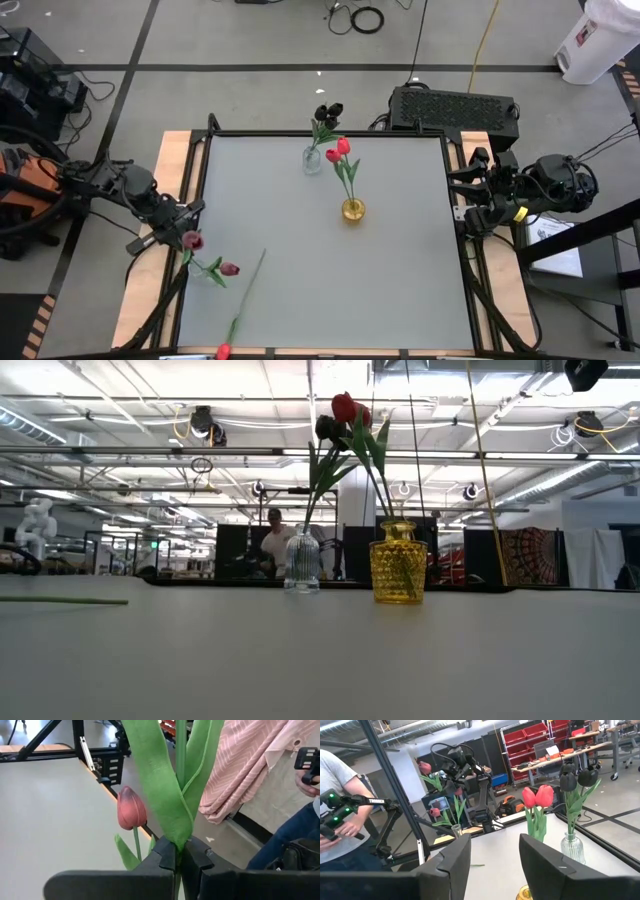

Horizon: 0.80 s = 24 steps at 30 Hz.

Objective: Sort flowers into vase by color
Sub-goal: Put the red tulip into the bottom transparent bin

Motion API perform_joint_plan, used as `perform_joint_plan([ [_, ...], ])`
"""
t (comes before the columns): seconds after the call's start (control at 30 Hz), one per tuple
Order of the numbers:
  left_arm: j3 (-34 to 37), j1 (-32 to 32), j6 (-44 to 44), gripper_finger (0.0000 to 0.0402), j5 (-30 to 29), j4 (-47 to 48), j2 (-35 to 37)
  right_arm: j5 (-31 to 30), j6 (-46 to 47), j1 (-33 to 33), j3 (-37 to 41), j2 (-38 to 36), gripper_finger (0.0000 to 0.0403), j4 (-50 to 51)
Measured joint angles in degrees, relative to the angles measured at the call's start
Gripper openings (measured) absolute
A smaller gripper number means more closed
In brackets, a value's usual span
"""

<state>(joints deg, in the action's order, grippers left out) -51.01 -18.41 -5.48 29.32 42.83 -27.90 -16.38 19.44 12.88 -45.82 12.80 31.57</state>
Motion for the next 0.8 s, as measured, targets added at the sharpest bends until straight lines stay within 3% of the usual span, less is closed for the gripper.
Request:
perform_joint_plan([
  [0.3,0.0,0.0,-0.1,0.0034,0.2,-0.3,0.0,0.0,0.0,0.0,0.0,0.0,0.016,0.0],
  [0.8,-0.1,0.0,-0.7,0.0037,2.4,-0.4,0.0,0.0,0.0,0.0,0.0,0.0,0.016,0.0],
])
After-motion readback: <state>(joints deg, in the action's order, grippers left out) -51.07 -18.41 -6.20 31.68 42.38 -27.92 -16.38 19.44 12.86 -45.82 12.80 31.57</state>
